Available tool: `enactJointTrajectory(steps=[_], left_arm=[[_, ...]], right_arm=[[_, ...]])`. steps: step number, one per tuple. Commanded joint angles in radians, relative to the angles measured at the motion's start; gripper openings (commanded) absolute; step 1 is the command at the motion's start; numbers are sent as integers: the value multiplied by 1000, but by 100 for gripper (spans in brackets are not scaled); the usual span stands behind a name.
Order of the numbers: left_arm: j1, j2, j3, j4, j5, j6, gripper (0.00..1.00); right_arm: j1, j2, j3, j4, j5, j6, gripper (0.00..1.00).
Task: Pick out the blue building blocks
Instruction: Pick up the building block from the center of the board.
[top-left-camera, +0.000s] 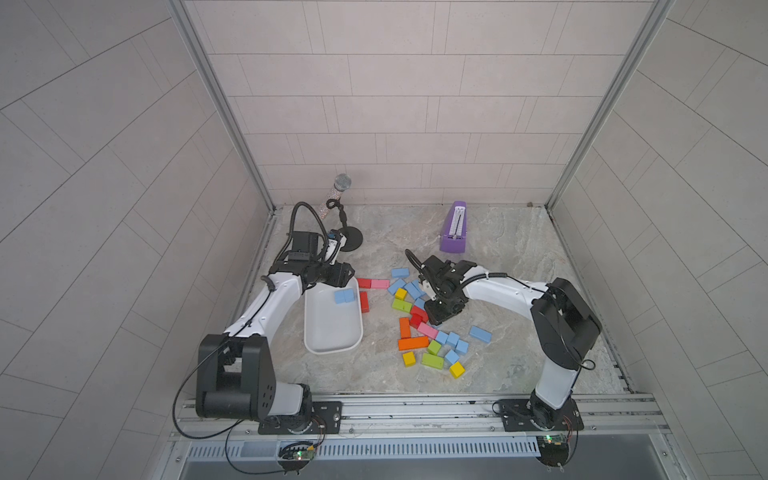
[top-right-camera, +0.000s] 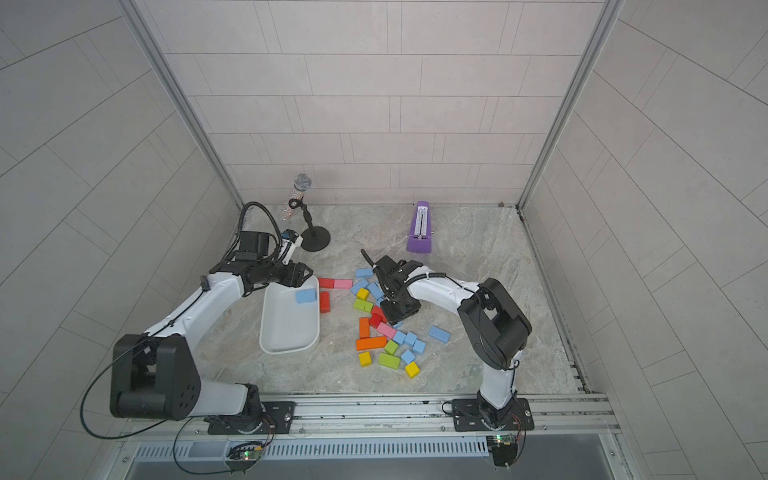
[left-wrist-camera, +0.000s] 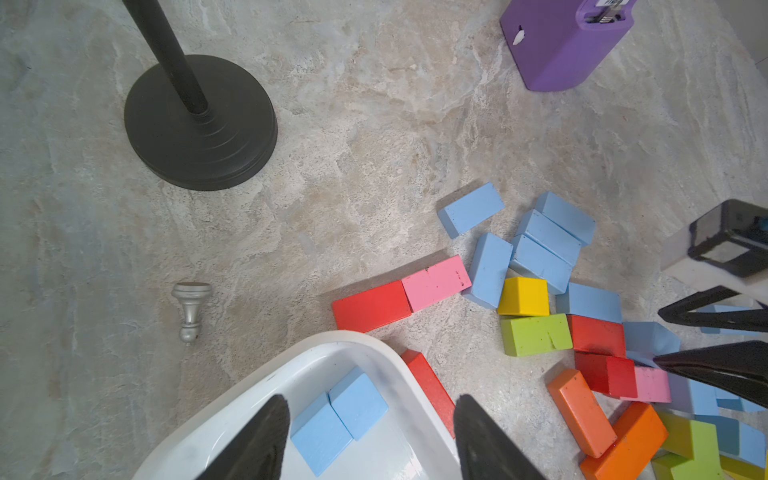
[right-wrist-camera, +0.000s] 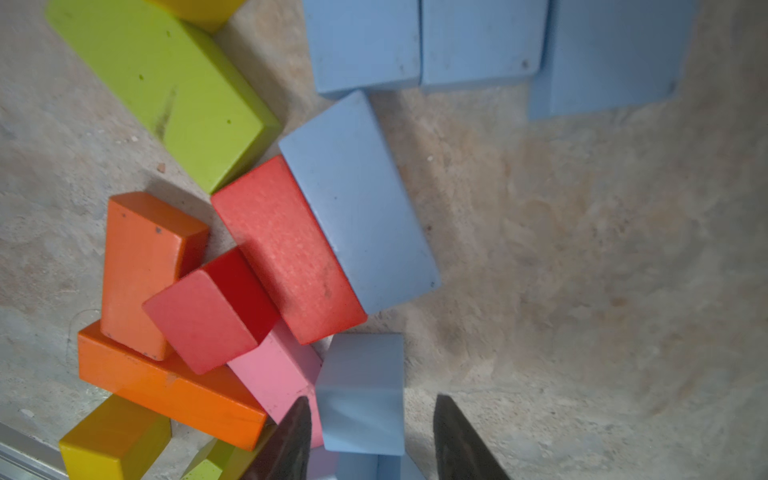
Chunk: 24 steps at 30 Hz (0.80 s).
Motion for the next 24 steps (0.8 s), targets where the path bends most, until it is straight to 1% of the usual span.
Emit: enactJointTrajectory(steps=[1,5,9,12,16,21,24], left_arm=[[3,-19,3,-5,4,19,68],[5,-24,0,-3,-1,22,68],[7,-30,-3,-3,-11,26,68],[6,-39,0,-13,-23,34,68],[9,-44,2,-15,-24,32,68],[36,-46,2,-3,-44,-15,68],[64,-50,4,0,-48,-34,68]], right_arm=[[1,-13,-12,12,-1,32,49],[5,-9,-27,24,-7,37,47],[8,-9,-35,24,8,38,41],[11,-13,-40,24,24,37,38],[14,-33,-34,14,65,30,30],[39,-107,32,-30,129,-17,27],[67,-128,99,-40,140,-45,28]])
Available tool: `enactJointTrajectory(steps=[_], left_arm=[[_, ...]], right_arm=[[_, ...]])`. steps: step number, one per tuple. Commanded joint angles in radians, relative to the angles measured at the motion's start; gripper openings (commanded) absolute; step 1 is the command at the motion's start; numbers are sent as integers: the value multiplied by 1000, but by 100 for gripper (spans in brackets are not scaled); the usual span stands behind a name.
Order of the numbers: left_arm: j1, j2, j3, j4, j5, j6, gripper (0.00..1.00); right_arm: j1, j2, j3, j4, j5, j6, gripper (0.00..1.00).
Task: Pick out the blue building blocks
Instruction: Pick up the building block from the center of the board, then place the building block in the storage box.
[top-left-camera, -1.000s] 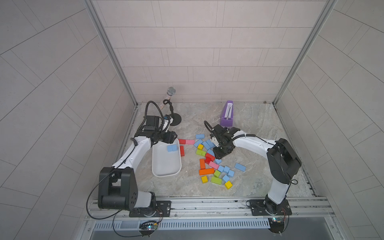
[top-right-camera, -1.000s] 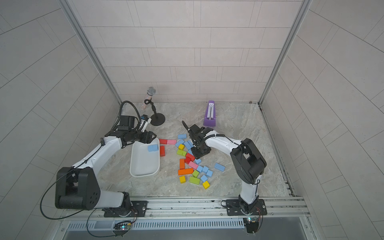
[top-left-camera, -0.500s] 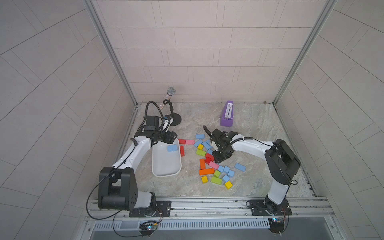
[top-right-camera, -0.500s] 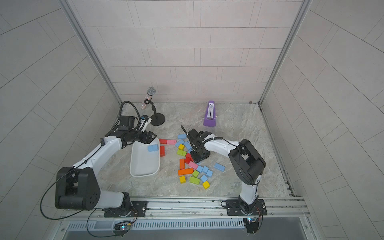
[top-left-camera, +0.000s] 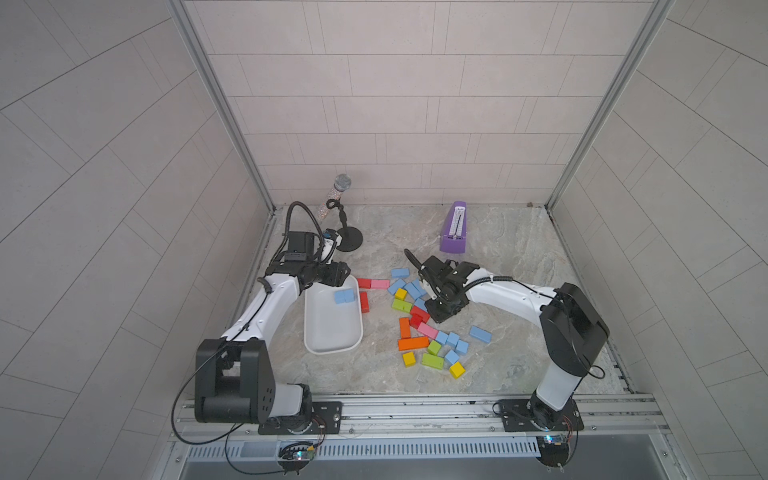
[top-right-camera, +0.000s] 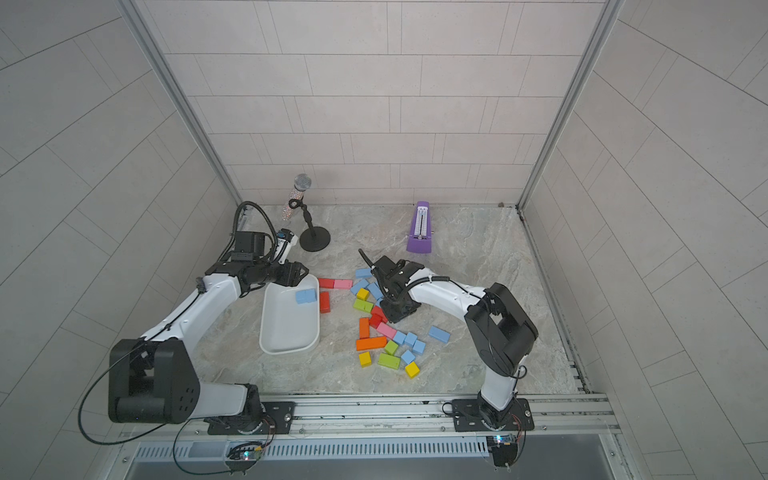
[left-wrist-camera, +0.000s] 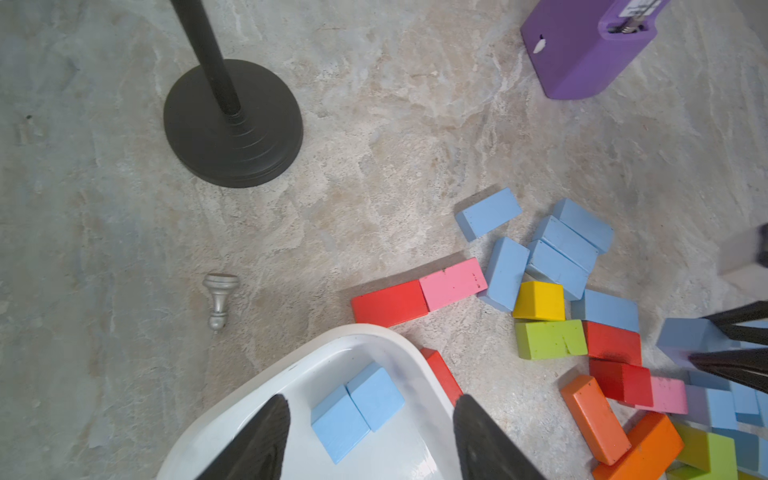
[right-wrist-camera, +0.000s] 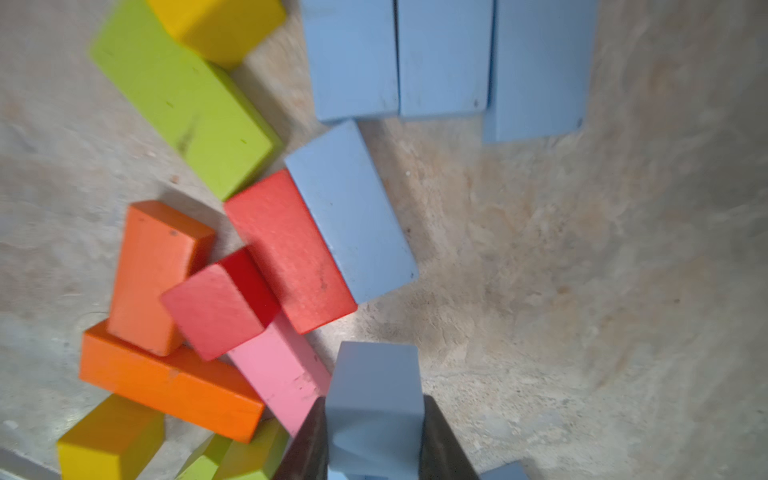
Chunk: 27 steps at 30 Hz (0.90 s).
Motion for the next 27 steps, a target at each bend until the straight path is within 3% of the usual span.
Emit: enactJointTrajectory(steps=[1,7,12,18,27], left_arm=[[33,-32,3,9,-20,-28,68],[104,-48,-27,66,-103,-132,71],[223,-54,-58,119,-118,-241,73],[299,-65,-71,137,-106,-267,73],[320,-71,-81,147,-93,-267,72]], right_arm=[[39,-57,95,-27,49,-47,27],[164,18,292,41,42,-153,27],[250,126,405,215,-34,-241,27],[267,300,541,359,-175,-284,27],[267,501,666,542,-283,-322,28]])
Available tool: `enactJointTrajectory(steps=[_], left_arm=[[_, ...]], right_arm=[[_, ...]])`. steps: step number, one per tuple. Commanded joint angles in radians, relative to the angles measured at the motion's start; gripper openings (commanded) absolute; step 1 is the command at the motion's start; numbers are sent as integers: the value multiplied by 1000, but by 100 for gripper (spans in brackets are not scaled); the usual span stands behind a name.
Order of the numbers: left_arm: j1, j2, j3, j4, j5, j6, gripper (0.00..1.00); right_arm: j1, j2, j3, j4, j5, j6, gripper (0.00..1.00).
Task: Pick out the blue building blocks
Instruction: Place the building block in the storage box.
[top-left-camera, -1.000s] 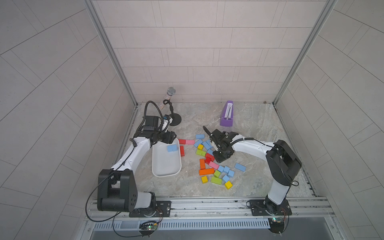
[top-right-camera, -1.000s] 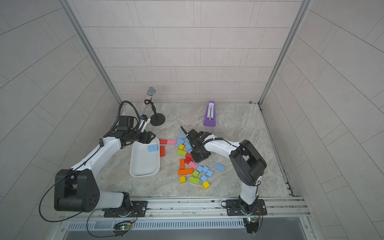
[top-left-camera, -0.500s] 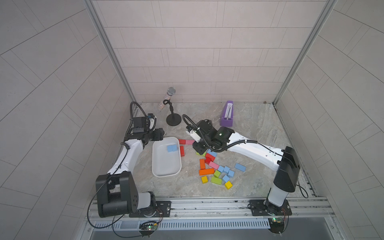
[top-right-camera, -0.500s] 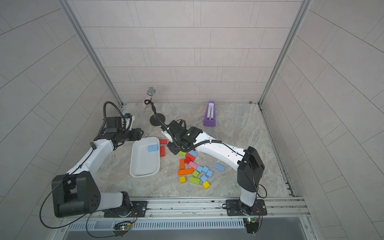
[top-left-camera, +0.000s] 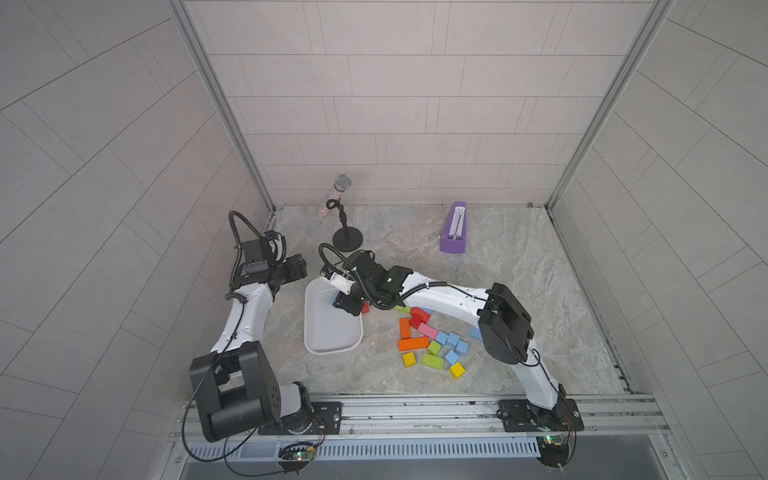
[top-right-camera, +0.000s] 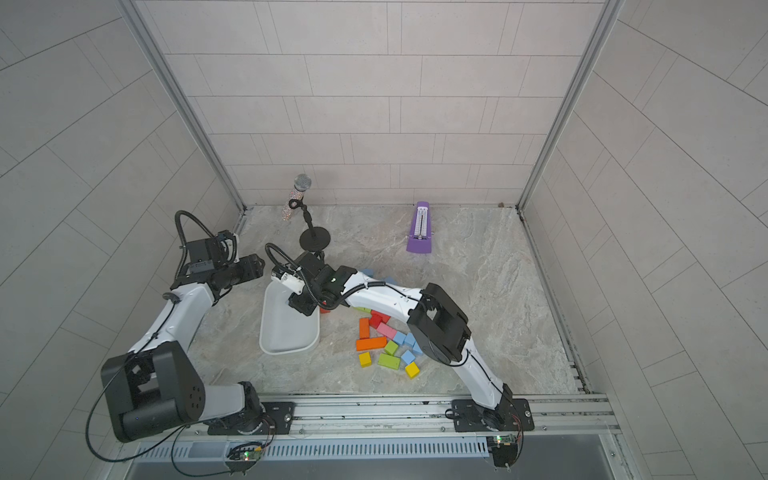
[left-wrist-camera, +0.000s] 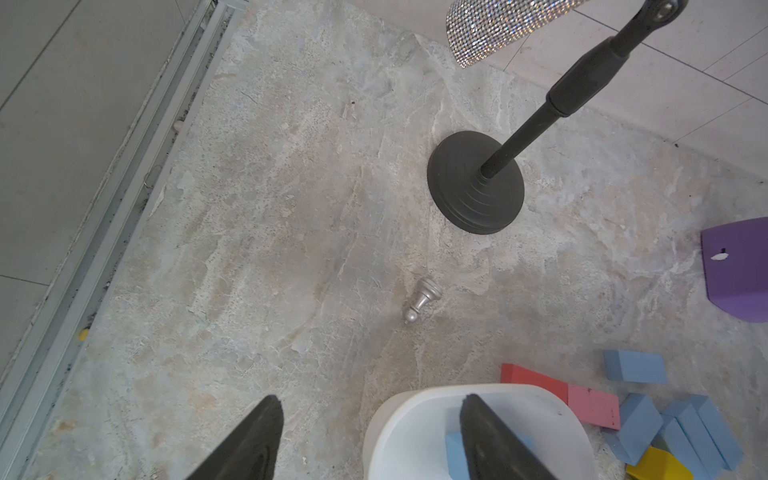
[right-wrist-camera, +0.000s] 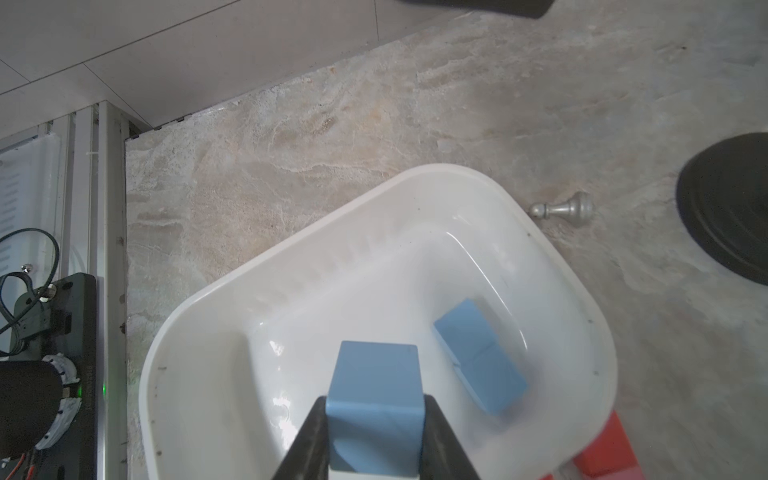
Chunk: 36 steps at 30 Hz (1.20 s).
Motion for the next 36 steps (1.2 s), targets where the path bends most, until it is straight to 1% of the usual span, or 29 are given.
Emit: enactJointTrajectory(steps=[1,6,10,12,17,21,23,25,28,30,32,33,36], left_arm=[[13,-22,-15,20,6,-15,72],[17,-26,-21,24,13,-10,72],[19,-23,-26,30,23,-16,72],[20,-20,-28,32,28,-16,72],[19,-17,-35,33,38,-38,73],[20,-11,-53,22,68,-117,73],[22,-11,-63,6,80,-176,73],[22,-13,-59,-23,77,-205,73],[22,-17,-31,-130,47,-233,74],[22,-11,-19,-210,41,-242,75],[22,0,-31,-254,43,-262,78],[22,4,-42,-259,48,-268,79],[22,20,-100,-235,80,-288,78]], right_arm=[[0,46,73,95,-57,-42,28],[-4,129,155,101,-56,-39,29],[-10,172,191,103,-51,-27,31],[-15,185,202,107,-53,-19,34],[-26,192,213,112,-47,0,47],[-29,147,199,112,-38,17,49],[-29,101,166,114,-33,16,49],[-29,45,118,115,-18,15,49],[-35,-64,-3,126,7,43,50],[-46,-137,-99,144,11,97,51],[-66,-210,-214,174,-5,180,52],[-74,-240,-263,188,-14,217,53],[-98,-322,-406,230,-42,312,54]])
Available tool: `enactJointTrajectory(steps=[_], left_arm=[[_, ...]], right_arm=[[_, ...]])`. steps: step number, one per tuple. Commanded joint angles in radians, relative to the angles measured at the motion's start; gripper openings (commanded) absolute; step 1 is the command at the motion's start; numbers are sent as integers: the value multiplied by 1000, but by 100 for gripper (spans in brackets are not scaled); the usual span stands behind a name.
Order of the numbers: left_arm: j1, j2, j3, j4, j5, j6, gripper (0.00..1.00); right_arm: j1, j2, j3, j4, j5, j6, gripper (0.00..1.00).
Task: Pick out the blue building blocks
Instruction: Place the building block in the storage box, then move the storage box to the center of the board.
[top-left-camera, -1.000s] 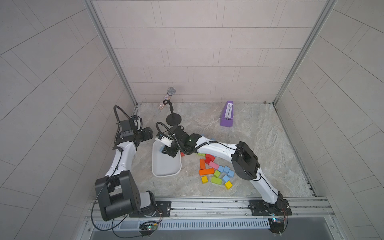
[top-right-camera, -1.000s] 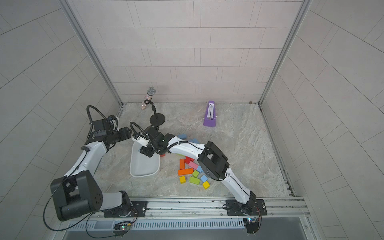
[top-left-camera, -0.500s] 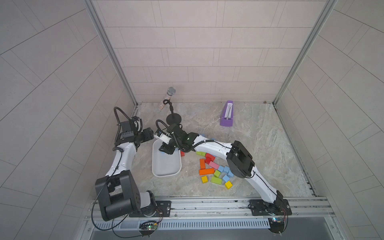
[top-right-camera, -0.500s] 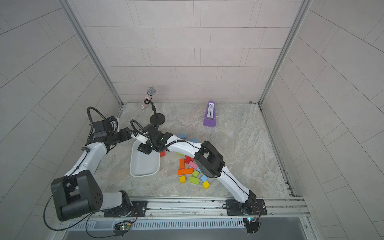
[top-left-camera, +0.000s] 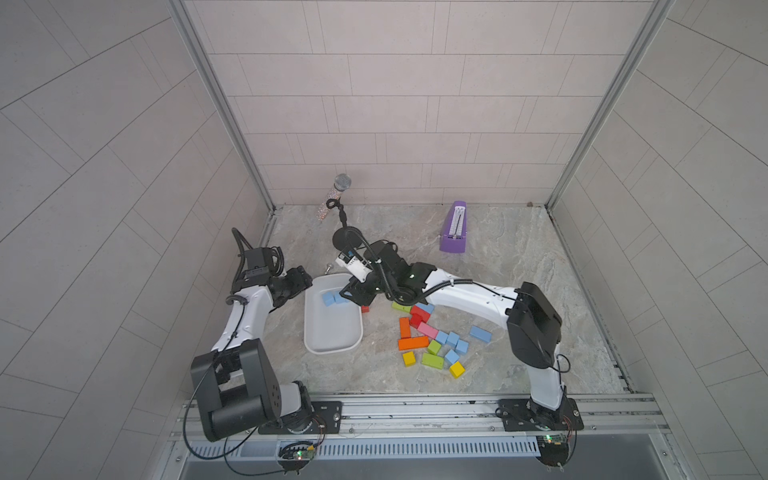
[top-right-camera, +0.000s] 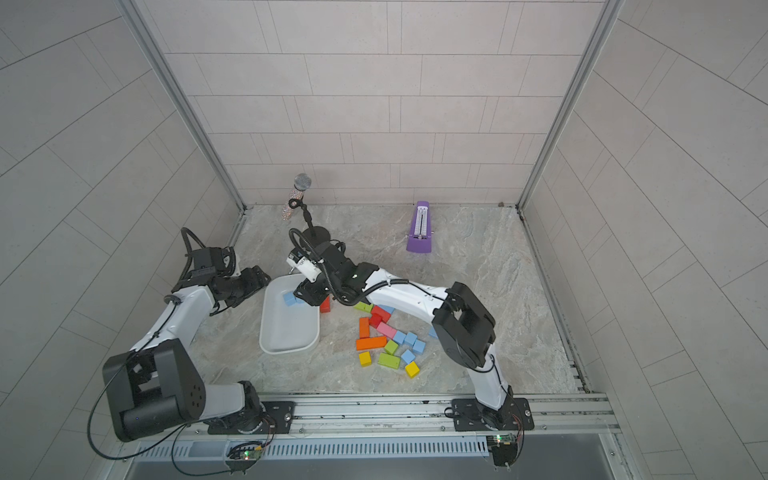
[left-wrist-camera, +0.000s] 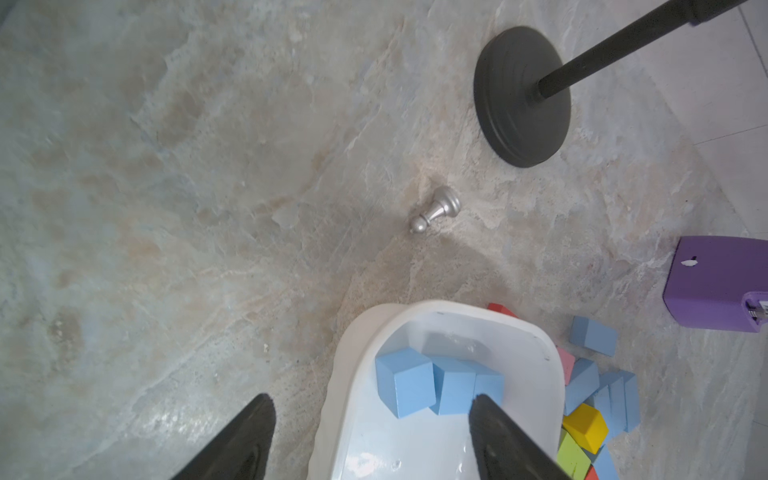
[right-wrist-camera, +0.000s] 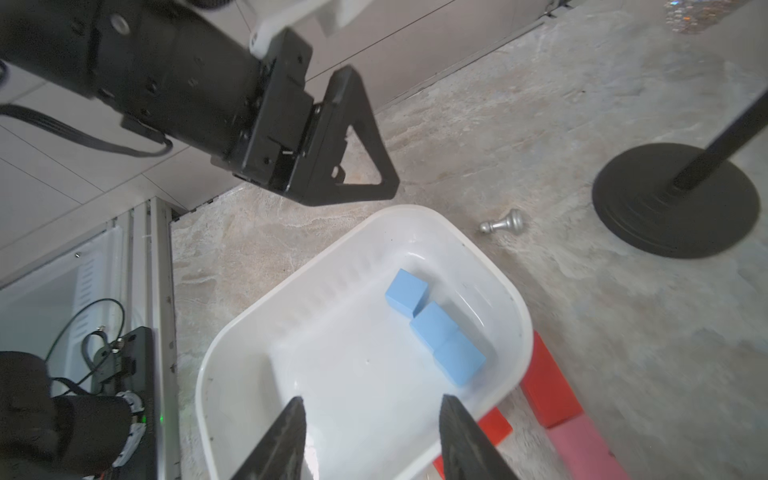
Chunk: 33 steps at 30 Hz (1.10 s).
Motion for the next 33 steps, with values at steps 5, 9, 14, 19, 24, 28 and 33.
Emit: enactJointTrajectory(steps=[5,9,14,19,24,28,33], left_arm=[[-7,10,-112,-3,84,-98,79],[-40,-1,-121,-49,127,-84,79],[-146,24,-116,-31,134,-83,79],[-254,64,-80,-5,127,-115,78],[-363,92,-46,22,104,-99,79],[-415,140,2,21,100,-66,79],[-430,145,54,-44,75,8,81]], right_arm=[[-39,-142,-254,59,-15,160,54],[-65,-216,-356,68,-1,191,55],[-86,-320,-470,77,46,196,55],[-119,-409,-552,71,66,205,55],[-155,-500,-628,67,107,209,55],[-192,-554,-680,61,111,225,55],[-248,-616,-717,13,99,212,55]])
